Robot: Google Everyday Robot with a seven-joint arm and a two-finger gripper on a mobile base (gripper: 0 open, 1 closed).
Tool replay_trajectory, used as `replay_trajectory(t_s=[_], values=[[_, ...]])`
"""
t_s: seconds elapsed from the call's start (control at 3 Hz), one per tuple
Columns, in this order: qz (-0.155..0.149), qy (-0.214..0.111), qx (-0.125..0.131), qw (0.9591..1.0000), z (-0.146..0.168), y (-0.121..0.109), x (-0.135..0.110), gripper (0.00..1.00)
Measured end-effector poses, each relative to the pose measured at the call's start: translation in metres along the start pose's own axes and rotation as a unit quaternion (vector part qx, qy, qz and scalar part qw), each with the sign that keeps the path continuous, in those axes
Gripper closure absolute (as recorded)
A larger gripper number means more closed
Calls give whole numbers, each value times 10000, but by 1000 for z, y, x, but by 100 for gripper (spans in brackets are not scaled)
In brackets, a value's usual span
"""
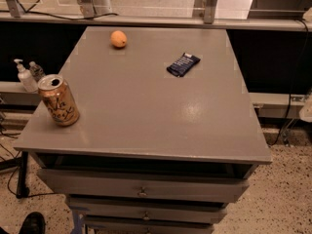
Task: Move orange near rxbar blueberry
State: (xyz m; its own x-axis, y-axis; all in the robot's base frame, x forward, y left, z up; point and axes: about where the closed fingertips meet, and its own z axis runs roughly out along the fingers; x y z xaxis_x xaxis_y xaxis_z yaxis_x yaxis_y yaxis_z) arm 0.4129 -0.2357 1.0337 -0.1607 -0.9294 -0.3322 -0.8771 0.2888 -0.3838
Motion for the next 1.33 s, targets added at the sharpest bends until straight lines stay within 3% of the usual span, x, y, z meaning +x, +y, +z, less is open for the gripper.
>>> replay_trajectory(t_s=[0.67, 1.0, 1.33], values=[[-6, -132, 6, 9999, 3, -5, -5, 0], [-31, -583, -19, 9983, 26, -23, -33, 0], [0, -1148, -40, 9934, 45, -42, -68, 0]])
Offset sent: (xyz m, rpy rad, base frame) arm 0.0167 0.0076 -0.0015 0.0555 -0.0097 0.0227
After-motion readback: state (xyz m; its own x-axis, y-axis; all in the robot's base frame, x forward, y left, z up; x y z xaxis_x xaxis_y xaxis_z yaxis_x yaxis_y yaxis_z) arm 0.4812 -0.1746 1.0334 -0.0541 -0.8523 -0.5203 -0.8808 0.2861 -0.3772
